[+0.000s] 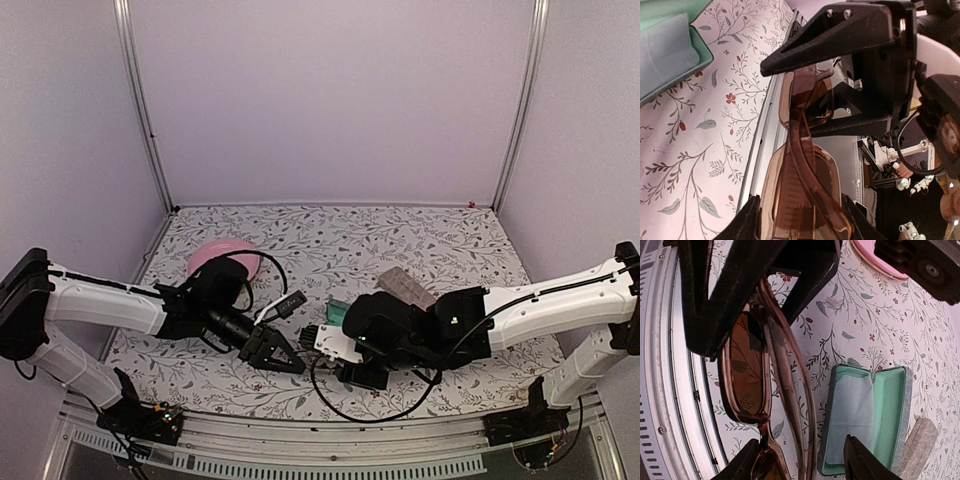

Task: Organize the sunglasses
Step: Pass from the left arm to the right, then place the sunglasses in the sunglasses case.

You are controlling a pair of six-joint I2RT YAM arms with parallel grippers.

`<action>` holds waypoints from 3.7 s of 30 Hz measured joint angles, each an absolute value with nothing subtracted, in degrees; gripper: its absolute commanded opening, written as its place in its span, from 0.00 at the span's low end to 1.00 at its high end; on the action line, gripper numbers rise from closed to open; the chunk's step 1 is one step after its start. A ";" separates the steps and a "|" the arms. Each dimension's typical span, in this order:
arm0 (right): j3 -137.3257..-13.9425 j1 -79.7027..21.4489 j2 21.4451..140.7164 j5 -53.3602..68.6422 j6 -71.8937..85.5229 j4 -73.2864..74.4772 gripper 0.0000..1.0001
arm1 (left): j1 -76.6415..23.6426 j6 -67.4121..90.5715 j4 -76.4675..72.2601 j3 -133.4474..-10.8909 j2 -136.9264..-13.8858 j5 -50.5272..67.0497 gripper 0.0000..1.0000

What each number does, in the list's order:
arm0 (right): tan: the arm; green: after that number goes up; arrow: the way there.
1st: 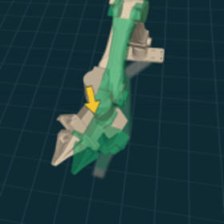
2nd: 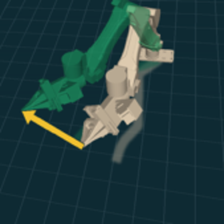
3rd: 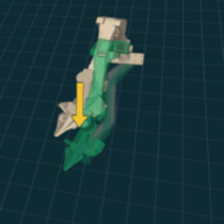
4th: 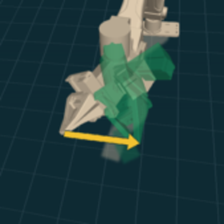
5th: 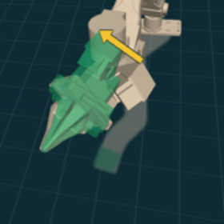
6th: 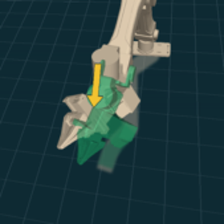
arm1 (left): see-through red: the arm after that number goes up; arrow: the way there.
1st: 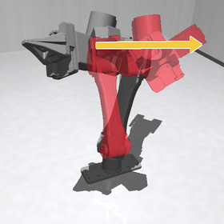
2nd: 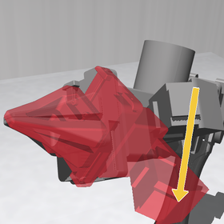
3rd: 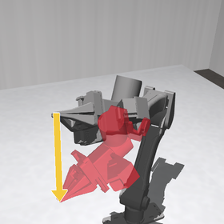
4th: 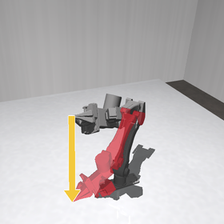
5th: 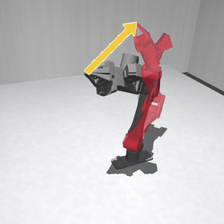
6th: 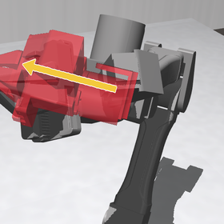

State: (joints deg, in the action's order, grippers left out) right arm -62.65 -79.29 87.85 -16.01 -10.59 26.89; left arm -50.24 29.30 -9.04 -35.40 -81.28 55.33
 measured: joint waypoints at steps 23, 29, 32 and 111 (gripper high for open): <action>-63.40 -80.25 88.88 -15.90 -11.99 27.68 0.34 | -49.34 33.15 -10.96 -36.07 -84.58 59.57 0.38; -61.67 -80.18 86.89 -15.03 -11.31 26.06 0.33 | -49.17 34.65 -13.69 -35.75 -84.58 59.86 0.55; -60.53 -80.18 85.76 -14.02 -10.81 25.04 0.33 | -48.86 36.05 -15.77 -35.09 -84.58 59.96 0.68; -41.50 -57.17 90.63 5.54 23.33 -5.37 0.31 | -42.94 36.01 -18.15 -30.89 -80.14 55.79 0.82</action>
State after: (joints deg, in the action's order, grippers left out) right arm -41.50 -57.17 90.63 5.54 23.33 -5.37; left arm -42.94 36.01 -18.15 -30.89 -80.14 55.79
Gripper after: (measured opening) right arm 0.306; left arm 0.822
